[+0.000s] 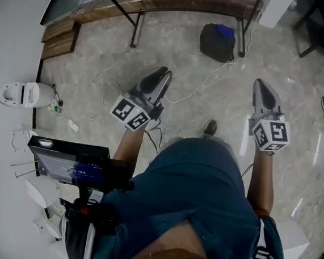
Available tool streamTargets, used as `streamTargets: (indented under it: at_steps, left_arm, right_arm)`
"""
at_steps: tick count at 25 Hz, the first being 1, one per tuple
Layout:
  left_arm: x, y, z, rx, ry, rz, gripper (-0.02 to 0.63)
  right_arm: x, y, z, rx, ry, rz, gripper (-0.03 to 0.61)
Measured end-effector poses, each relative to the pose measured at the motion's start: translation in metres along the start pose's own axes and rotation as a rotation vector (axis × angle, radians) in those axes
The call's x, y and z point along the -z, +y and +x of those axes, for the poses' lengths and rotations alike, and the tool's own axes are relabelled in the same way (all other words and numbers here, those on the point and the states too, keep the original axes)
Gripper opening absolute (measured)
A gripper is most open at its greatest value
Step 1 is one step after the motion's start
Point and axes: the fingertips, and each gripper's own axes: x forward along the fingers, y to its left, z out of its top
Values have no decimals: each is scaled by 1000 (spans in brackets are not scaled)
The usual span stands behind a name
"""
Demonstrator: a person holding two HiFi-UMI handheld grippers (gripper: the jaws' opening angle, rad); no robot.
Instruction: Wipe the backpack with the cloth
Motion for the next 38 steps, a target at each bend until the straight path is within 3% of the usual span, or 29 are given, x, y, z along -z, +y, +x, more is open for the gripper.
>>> streamTargets:
  at_steps: [4,9,15,20,26,33,38]
  left_arm:
    - [1,8,47,-10,-10,-5,58]
    - [-1,29,82,-32,-5,-18,58]
    - [3,128,132,-28,-9,-44,58]
    - [-11,137,164,14,-36,-40,58]
    - [-8,234,218,66,-15,-71,58]
    - [-5,277,251,78,17,-84,58]
    - [23,300,269,42,71,-98,58]
  right_arm:
    - [0,-46,40,-19,18,-42,2]
    - [3,-71,80,-48,42,-26,2]
    - [13,-91,184,-45,91,-28,2]
    - [4,-113,190,-14,109,-36,2]
    - [1,-132,290,26,126,-32,2]
    - [28,-159,355,29,178,-9,2]
    - [80,-198,414,9,275,-21,2]
